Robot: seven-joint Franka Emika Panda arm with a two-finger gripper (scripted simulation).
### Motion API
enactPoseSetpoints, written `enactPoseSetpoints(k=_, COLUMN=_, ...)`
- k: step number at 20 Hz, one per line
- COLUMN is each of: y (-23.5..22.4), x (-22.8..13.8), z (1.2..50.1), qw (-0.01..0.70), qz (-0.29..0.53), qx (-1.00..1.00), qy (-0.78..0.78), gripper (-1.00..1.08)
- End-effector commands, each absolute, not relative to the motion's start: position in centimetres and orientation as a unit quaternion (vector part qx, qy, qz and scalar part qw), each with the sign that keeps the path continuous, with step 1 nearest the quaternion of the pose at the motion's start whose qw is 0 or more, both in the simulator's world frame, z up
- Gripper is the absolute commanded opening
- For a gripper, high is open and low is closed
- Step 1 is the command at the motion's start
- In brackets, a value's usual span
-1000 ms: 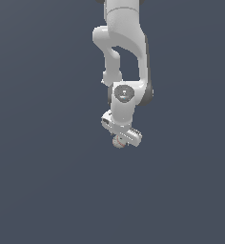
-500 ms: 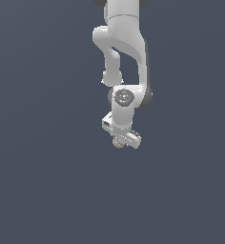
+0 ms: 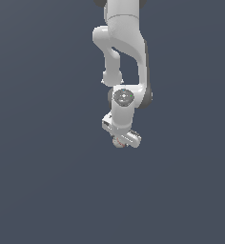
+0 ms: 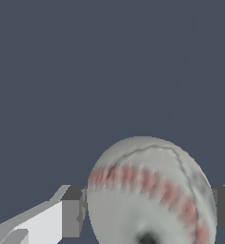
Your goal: Pick up the object and move it to a goal position.
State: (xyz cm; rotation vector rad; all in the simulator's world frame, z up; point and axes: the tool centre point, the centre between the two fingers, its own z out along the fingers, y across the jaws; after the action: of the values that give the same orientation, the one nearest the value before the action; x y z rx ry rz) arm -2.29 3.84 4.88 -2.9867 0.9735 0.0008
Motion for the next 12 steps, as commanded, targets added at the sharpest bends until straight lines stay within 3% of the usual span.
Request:
enactPoseSetpoints(k=1, y=3.9, x=-2.4, z=5.1, qw=0.0, qz=0.0, qx=-0.951, qy=0.31, gripper=-1.0)
enactPoseSetpoints(k=12, y=3.8, x=-5.5, z=8.3, qw=0.001, qz=0.0, qx=-0.951, qy=0.31, gripper=-1.0)
